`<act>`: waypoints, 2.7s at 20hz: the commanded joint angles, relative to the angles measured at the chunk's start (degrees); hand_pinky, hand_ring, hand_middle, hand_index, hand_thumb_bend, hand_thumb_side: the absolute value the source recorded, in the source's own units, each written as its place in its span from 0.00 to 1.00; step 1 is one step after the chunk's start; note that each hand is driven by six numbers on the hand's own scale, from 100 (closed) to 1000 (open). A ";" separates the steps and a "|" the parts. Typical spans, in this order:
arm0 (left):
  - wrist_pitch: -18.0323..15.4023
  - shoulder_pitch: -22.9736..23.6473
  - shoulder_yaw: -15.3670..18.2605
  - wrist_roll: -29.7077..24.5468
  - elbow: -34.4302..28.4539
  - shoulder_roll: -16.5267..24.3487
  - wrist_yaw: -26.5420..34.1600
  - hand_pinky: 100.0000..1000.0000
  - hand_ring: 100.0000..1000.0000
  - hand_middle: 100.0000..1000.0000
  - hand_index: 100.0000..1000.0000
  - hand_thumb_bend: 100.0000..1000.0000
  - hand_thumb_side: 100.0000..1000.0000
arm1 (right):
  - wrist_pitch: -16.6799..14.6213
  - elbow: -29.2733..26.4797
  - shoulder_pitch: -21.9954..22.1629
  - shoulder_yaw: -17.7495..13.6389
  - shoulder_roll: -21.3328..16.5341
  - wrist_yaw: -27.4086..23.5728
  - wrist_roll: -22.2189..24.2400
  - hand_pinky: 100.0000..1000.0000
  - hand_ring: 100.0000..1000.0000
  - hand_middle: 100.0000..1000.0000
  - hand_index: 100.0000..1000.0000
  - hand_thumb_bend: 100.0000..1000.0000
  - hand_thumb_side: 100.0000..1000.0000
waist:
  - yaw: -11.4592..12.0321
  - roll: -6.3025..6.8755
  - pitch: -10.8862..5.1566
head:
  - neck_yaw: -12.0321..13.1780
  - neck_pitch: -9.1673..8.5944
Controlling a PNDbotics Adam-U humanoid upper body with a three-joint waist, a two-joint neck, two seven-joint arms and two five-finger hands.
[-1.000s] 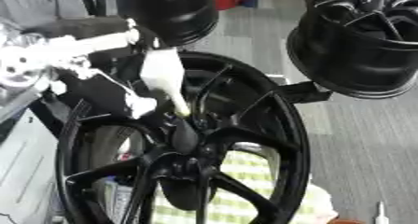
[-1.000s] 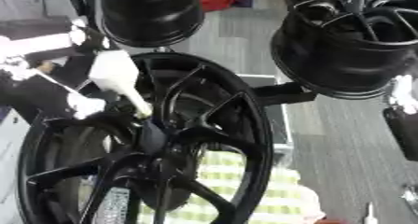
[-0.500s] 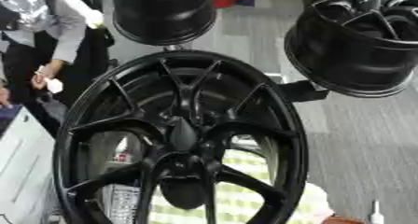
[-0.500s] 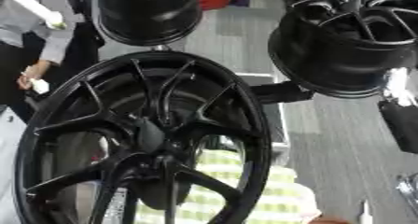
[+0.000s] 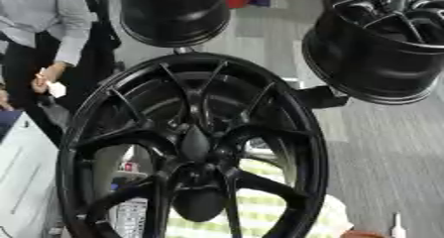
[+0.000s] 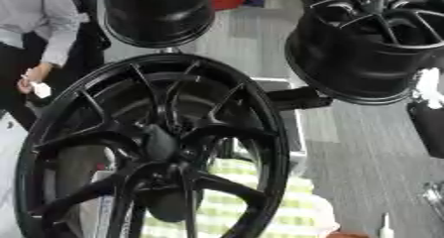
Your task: Pull the pin out of the wheel hub.
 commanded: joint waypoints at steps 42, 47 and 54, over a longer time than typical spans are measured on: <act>-16.40 -4.87 12.04 4.79 -17.83 -18.62 3.15 0.74 0.70 0.60 0.79 0.00 0.56 | -1.46 -1.02 -3.46 -2.40 -2.90 -0.62 0.09 0.70 0.77 0.68 0.76 0.00 0.53 | 0.07 -1.12 -1.64 | -2.12 0.05; -20.58 0.51 9.64 8.96 -24.62 -25.40 7.32 0.73 0.69 0.59 0.78 0.00 0.60 | -1.95 -1.02 -4.22 -2.80 -2.68 -0.68 0.05 0.70 0.77 0.69 0.76 0.00 0.52 | 0.15 -1.60 -1.57 | -1.96 -0.39; -26.56 8.21 3.10 14.94 -27.13 -34.40 8.46 0.73 0.68 0.57 0.77 0.00 0.64 | -1.29 -1.02 -4.27 -2.05 -1.77 -1.80 0.32 0.69 0.77 0.68 0.76 0.00 0.55 | 0.07 -2.06 -1.26 | -1.44 -0.91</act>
